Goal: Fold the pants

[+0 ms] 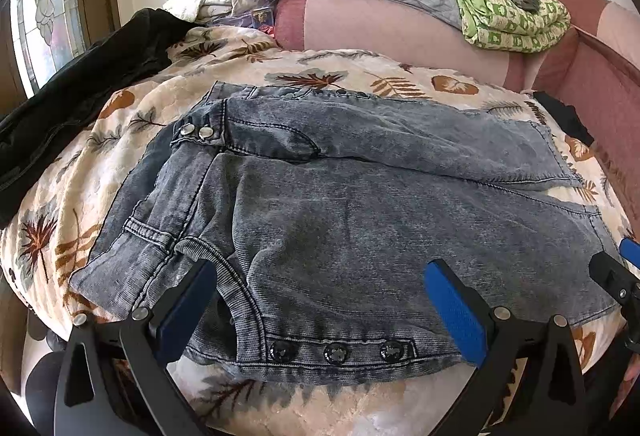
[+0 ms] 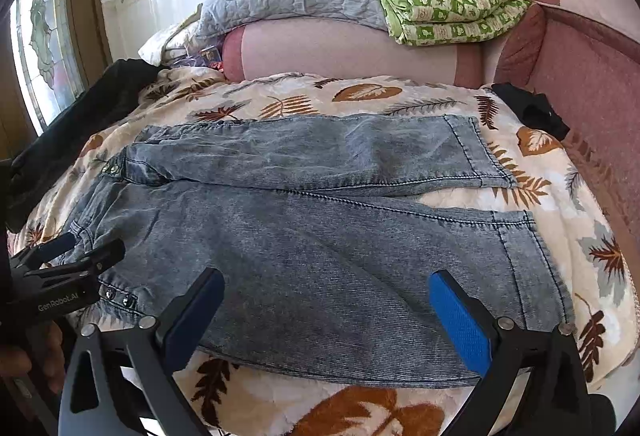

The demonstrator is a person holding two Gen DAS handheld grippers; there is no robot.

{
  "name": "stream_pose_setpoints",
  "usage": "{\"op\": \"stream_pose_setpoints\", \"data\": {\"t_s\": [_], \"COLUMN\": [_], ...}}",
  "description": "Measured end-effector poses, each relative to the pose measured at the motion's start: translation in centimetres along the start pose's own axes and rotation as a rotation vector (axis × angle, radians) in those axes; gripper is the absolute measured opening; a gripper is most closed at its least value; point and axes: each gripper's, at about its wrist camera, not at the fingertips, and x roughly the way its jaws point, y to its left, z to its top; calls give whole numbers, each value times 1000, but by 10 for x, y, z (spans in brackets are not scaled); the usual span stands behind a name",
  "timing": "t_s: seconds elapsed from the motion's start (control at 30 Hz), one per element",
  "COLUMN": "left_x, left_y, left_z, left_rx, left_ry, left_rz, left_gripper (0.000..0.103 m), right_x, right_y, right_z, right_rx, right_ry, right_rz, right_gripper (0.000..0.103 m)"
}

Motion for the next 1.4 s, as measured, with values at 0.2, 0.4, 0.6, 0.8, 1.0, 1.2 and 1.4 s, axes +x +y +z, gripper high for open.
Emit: {"op": "stream_pose_setpoints", "data": {"t_s": [0.2, 0.4, 0.6, 0.8, 1.0, 1.2, 1.4], "left_x": [-2, -2, -1, 1, 1, 1, 1], "left_y": [-1, -2, -3, -3, -2, -1, 1], "left_z": [-1, -1, -2, -2, -2, -2, -3], "left_rx": [4, 13, 19, 21, 22, 20, 19], "left_ry": [1, 1, 9, 16, 19, 18, 18], "left_rz": [9, 15, 17, 22, 28, 30, 30], "left_gripper": [103, 103, 103, 103, 103, 103, 103], "right_x": [0, 1, 2, 5, 5, 6, 5], "right_y": [0, -1, -5, -7, -7, -6, -6], "right_z": [-1, -1, -3, -4, -3, -3, -4], "right_rx": [5, 9, 20, 27, 27, 27, 33], "right_ry": [-1, 1, 4, 13, 11, 11, 12], "right_rz": [8, 11, 15, 20, 25, 28, 27], "right_gripper": [103, 103, 103, 103, 103, 103, 103]}}
